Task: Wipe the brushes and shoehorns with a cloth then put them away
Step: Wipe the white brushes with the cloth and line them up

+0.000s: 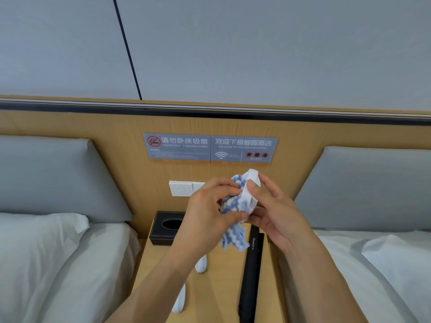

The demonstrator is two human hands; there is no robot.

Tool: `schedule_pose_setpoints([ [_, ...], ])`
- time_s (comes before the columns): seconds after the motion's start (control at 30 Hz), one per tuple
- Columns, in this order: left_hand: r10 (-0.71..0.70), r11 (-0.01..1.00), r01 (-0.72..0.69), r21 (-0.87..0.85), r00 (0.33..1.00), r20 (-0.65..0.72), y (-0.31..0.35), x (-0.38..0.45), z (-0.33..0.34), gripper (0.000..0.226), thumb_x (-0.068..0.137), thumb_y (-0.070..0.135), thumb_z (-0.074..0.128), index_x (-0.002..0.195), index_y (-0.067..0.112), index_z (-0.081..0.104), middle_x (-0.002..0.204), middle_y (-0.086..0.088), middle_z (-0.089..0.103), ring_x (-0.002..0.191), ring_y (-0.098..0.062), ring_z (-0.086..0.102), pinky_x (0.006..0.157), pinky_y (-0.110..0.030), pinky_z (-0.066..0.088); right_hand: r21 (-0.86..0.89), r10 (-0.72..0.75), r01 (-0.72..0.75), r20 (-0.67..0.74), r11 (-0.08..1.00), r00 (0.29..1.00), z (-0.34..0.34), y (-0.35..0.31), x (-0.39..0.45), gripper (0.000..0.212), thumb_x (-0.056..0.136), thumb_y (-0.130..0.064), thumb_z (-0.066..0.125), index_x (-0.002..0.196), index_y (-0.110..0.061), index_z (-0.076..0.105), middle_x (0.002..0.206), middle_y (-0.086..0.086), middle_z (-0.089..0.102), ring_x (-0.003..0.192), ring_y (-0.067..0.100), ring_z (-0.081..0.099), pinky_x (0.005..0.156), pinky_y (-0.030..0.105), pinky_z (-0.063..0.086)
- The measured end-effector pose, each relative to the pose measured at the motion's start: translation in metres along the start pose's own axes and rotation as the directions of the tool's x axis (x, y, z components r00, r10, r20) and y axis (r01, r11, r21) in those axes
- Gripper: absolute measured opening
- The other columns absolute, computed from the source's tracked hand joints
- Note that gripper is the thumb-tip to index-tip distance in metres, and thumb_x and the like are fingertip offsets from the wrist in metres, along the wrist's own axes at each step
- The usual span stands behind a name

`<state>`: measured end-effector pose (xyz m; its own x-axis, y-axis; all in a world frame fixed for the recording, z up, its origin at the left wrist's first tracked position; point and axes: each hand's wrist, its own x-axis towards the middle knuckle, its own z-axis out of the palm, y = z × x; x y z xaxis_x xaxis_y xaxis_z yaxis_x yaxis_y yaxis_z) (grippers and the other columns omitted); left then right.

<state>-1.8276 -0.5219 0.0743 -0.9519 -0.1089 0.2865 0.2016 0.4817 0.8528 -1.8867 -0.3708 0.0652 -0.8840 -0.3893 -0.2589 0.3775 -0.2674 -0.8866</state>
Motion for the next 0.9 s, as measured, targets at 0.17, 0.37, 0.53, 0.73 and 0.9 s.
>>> schedule_pose_setpoints([
  [0.17, -0.050, 0.998, 0.049, -0.024, 0.998, -0.028, 0.004, 0.001, -0.001, 0.020, 0.073, 0.023, 0.084, 0.089, 0.025, 0.072, 0.102, 0.020, 0.059, 0.089, 0.001, 0.061, 0.074, -0.008, 0.045, -0.066, 0.003, -0.002, 0.019, 0.998, 1.000, 0.002, -0.002, 0.000, 0.082, 0.057, -0.044, 0.087, 0.131, -0.031, 0.054, 0.102, 0.015, 0.077, 0.082, 0.026, 0.075, 0.064, 0.032, 0.059],
  [0.37, -0.057, 0.997, 0.058, -0.043, 0.998, 0.019, 0.008, 0.006, -0.009, 0.017, 0.076, 0.021, 0.082, 0.089, 0.018, 0.071, 0.104, 0.013, 0.060, 0.086, -0.002, 0.062, 0.073, -0.016, 0.048, -0.044, -0.002, 0.005, 0.078, 0.999, 0.997, -0.005, -0.003, 0.003, 0.052, 0.081, -0.043, 0.074, 0.130, -0.031, 0.060, 0.113, 0.014, 0.074, 0.091, 0.031, 0.074, 0.073, 0.040, 0.060],
  [0.53, -0.047, 0.997, 0.052, -0.059, 0.996, 0.074, 0.005, 0.004, -0.017, 0.016, 0.078, 0.015, 0.080, 0.092, 0.017, 0.071, 0.105, 0.013, 0.061, 0.091, -0.004, 0.063, 0.076, -0.013, 0.047, -0.037, 0.034, -0.031, 0.111, 0.999, 0.993, -0.016, -0.001, 0.005, 0.038, 0.098, -0.012, 0.059, 0.130, -0.031, 0.061, 0.113, 0.016, 0.074, 0.095, 0.034, 0.073, 0.078, 0.046, 0.061],
  [0.73, -0.074, 0.993, 0.077, -0.092, 0.996, 0.041, 0.004, -0.001, -0.011, 0.012, 0.078, 0.016, 0.080, 0.086, 0.019, 0.071, 0.101, 0.015, 0.061, 0.086, -0.005, 0.064, 0.072, -0.016, 0.052, -0.165, -0.039, 0.050, 0.071, 0.985, 0.997, -0.014, -0.001, 0.004, 0.037, 0.094, -0.004, 0.063, 0.123, -0.028, 0.064, 0.102, 0.014, 0.077, 0.086, 0.029, 0.076, 0.065, 0.036, 0.061],
  [0.9, -0.126, 0.977, 0.123, -0.174, 0.992, -0.007, 0.008, 0.002, -0.013, 0.009, 0.080, 0.015, 0.079, 0.086, 0.018, 0.074, 0.099, 0.014, 0.064, 0.082, -0.007, 0.067, 0.072, -0.028, 0.058, -0.273, -0.197, 0.198, 0.034, 0.941, 0.980, -0.006, -0.003, 0.004, 0.044, 0.091, -0.005, 0.067, 0.124, -0.035, 0.064, 0.100, 0.011, 0.076, 0.086, 0.029, 0.076, 0.063, 0.036, 0.061],
])
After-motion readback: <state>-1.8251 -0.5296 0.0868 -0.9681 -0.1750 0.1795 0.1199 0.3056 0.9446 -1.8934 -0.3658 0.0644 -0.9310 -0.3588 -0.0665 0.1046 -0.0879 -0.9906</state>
